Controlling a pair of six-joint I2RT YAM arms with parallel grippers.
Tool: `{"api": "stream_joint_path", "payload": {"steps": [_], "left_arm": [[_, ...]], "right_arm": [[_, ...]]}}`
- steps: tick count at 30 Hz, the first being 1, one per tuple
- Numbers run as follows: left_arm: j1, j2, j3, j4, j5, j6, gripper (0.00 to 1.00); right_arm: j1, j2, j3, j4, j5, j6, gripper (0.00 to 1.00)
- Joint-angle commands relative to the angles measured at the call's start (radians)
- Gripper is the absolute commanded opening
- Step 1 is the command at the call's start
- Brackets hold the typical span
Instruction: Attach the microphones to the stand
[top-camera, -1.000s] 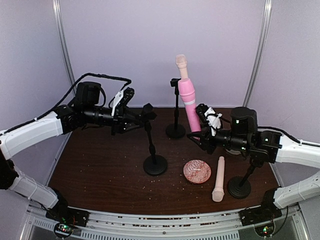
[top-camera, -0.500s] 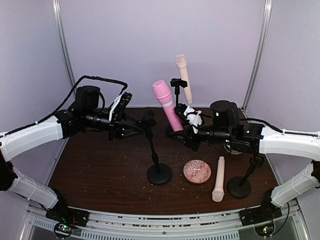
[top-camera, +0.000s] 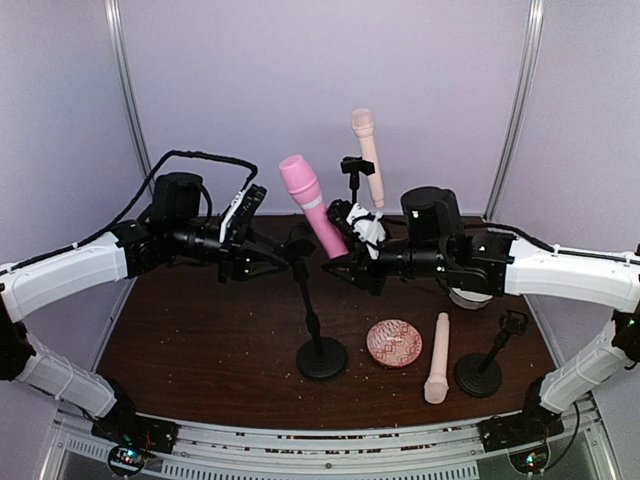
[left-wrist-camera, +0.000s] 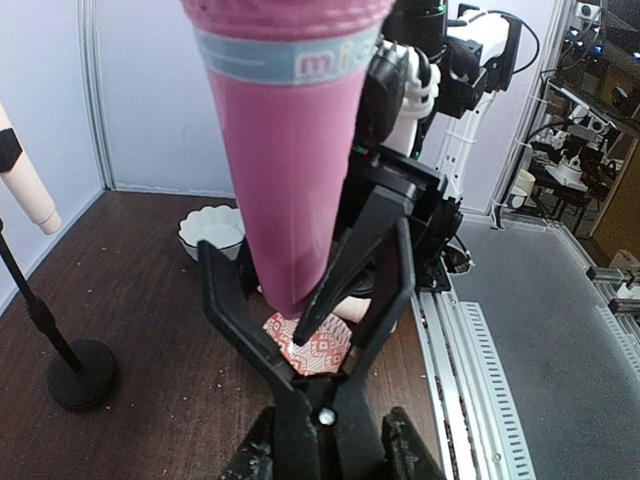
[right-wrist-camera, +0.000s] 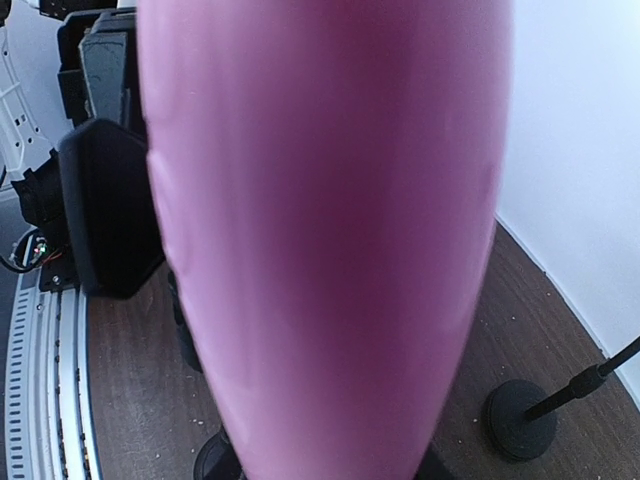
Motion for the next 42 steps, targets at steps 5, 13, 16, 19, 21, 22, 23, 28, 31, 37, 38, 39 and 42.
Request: {"api": "stream_joint_path", "payload": {"steps": [5,13,16,19,21,22,23,28,31,37,38,39,42], "left_arm": [[-0.007,0.019,0.051,0.084,0.028,-0.039,0.00],[-0.015,0.032,0.048,0.105,0.034,-0.065,0.00],[-0.024,0.037,0.053,0.080,0.035,-0.049,0.00],[-0.039,0.035,0.057,0.049,0.020,-0.019,0.00],[-0.044,0.032,0.056,0.050,0.012,-0.018,0.09],[-0.045,0.030,0.056,0.050,0.004,-0.018,0.13],[-0.047,0.027,0.057,0.050,-0.003,-0.017,0.16],[-0.048,0.004,0.045,0.063,-0.031,-0.018,0.26],[-0.047,0.002,0.034,0.087,-0.038,-0.039,0.31],[-0.046,0.000,0.017,0.140,-0.041,-0.088,0.46],[-0.047,-0.002,0.015,0.148,-0.043,-0.095,0.48],[-0.047,-0.006,0.010,0.160,-0.044,-0.103,0.49],[-0.045,-0.016,-0.008,0.201,-0.047,-0.124,0.51]], "right_arm": [[0.035,0.044,0.056,-0.075,-0.022,-0.041,0.00],[0.069,0.099,0.111,-0.131,0.006,-0.067,0.00],[0.072,0.108,0.134,-0.157,0.054,-0.065,0.00],[0.072,0.096,0.137,-0.153,0.067,-0.066,0.00],[0.072,0.095,0.148,-0.161,0.058,-0.069,0.00],[0.072,0.098,0.156,-0.172,0.055,-0.071,0.00],[0.073,0.102,0.164,-0.183,0.056,-0.074,0.00],[0.072,0.108,0.167,-0.215,0.060,-0.081,0.00],[0.072,0.110,0.161,-0.233,0.059,-0.083,0.00],[0.074,0.123,0.158,-0.262,0.051,-0.088,0.00],[0.074,0.122,0.158,-0.265,0.051,-0.089,0.00],[0.074,0.125,0.158,-0.266,0.051,-0.089,0.00],[0.075,0.139,0.162,-0.276,0.050,-0.091,0.00]]}}
